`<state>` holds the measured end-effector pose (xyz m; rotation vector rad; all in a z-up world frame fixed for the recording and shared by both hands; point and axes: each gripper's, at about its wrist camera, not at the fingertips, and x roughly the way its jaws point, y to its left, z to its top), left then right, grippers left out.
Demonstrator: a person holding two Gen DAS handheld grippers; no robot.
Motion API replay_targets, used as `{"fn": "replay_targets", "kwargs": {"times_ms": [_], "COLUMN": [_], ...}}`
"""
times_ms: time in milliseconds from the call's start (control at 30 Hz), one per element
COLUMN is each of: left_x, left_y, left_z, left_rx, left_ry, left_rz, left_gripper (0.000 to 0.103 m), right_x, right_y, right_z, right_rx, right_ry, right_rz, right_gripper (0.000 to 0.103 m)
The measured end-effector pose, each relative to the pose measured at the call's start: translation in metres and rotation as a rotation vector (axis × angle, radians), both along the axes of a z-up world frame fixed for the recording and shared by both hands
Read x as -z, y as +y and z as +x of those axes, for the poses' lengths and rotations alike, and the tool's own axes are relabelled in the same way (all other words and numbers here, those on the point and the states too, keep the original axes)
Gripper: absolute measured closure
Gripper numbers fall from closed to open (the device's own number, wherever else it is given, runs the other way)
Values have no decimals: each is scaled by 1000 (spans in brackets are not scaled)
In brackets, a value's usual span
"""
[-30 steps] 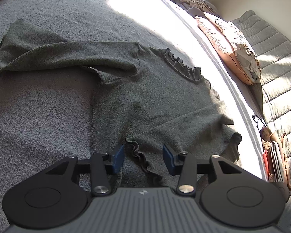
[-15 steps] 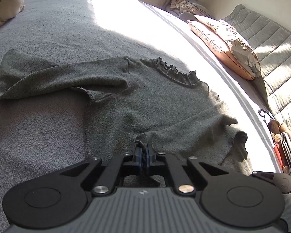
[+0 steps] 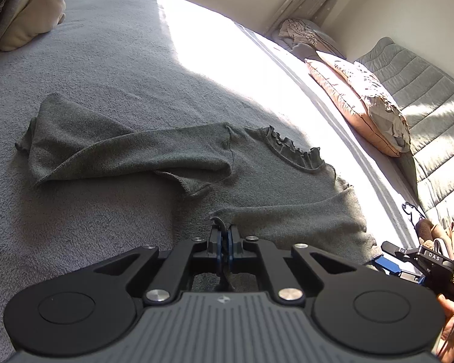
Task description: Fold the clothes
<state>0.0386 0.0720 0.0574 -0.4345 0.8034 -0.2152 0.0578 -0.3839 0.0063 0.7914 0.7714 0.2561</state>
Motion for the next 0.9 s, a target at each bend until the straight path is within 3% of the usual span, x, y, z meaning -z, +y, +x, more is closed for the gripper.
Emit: {"fn": "replay_targets", "kwargs": {"times_ms": [133,233,367,400,467,533,567,600,667,800,900], "left_x": [4,10,9,9,10,13,14,15,18,22,26], "left_y": [-1,-4,2,6,10,14,16,18,22,30,35], "left_z": [-2,-2,-1,-1,1,4,5,6,9,13,17], "left_rx": [14,37,35,31,16,3,-3,-9,-21,-46,-65], "left_ry": [17,49,53,56,65,72,75,78,85,99,109], "left_rz": [16,41,23,9,-3,-12,-16,-20,-28,-45,-57], "left_gripper": [99,99,98,95,93,93,93,90,87,64,61], "right_x": [1,10,1,-2,-5,-6,-7,-10,-15,-21,-22], "right_y": [-8,-20,-23,-26,-32,-39,-39,-36,-29,-2,12], "right_z": [2,2,-4,-7,-10,-11,-12,-14,-19,-25,-32], "right_rx": [145,213,251,285,326,312,298,268,208,84,13], "right_ry": [-11,45,54,57,57,56,57,58,58,38,27], "right_rz": [-28,41,-81,-118,-183,-172,-171,-197,-255,-411,-476], "right_gripper": [64,82,91,85,84,79,70,62,60,52,47]}}
